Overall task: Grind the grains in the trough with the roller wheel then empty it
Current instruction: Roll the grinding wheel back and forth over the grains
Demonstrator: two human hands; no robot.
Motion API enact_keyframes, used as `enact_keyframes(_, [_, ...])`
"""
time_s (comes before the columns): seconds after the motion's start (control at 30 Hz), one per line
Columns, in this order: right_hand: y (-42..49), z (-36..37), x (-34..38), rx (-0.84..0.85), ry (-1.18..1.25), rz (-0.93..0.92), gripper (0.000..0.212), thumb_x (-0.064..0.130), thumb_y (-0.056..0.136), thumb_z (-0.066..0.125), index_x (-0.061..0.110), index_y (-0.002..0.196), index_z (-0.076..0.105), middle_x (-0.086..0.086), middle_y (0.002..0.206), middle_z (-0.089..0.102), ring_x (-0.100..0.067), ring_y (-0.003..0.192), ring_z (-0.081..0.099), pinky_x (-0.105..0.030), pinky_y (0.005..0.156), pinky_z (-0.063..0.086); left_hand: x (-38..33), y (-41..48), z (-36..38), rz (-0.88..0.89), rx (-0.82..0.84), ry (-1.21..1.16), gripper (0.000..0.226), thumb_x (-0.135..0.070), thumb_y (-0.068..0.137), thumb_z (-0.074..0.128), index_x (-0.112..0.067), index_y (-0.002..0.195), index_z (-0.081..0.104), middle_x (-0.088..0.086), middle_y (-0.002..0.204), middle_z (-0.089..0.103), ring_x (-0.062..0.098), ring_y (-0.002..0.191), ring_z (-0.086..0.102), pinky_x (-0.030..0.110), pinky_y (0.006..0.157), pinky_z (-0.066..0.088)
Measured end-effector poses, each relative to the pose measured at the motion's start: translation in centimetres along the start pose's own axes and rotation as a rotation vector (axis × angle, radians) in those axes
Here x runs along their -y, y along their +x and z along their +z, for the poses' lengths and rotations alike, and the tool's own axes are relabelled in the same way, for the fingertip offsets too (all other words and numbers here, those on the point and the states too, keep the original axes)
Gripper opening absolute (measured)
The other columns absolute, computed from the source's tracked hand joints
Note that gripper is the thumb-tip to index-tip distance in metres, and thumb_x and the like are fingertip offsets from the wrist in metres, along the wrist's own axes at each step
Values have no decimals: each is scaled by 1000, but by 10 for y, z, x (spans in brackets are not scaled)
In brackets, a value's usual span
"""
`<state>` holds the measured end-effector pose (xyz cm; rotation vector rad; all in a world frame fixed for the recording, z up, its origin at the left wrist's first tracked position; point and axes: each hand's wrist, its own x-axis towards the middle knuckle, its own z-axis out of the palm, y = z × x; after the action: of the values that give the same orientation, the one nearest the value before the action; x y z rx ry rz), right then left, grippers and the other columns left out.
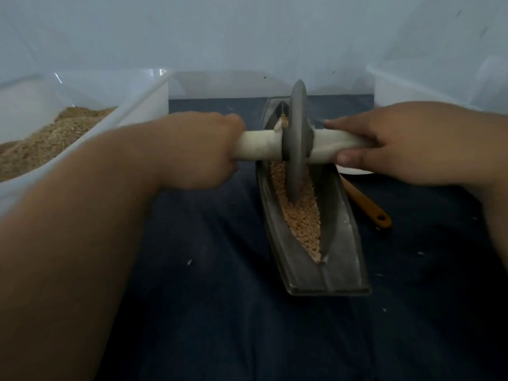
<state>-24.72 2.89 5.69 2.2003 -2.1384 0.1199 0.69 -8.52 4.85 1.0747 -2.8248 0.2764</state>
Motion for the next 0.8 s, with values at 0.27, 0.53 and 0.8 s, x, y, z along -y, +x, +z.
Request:
enact_keyframes(0.27, [-15, -12, 8, 119, 100, -84, 84, 83, 54, 20, 64, 135, 33, 30, 100, 50, 4, 84, 49, -24, 70, 34, 2, -12, -17, 85, 207, -107, 27, -38, 82, 58, -21, 103, 56, -4, 87, 60, 14, 77, 57, 30, 67, 44])
enact_keyframes(0.53, [30, 39, -13, -302, -29, 40, 58, 49, 96, 39, 38, 151, 26, -9, 126, 58, -34, 113, 54, -38, 81, 38, -14, 24, 31, -164, -362, 190, 40, -15, 88, 55, -11, 127, 47, 14, 117, 53, 36, 107, 48, 47, 94, 34])
enact_keyframes(0.8, [11, 16, -5, -141, -29, -5, 71, 70, 81, 29, 46, 148, 27, 3, 131, 56, -20, 114, 54, -32, 78, 34, 1, 11, 10, -11, -73, 30, 40, -41, 90, 56, -15, 119, 47, 11, 114, 55, 30, 98, 53, 44, 86, 45])
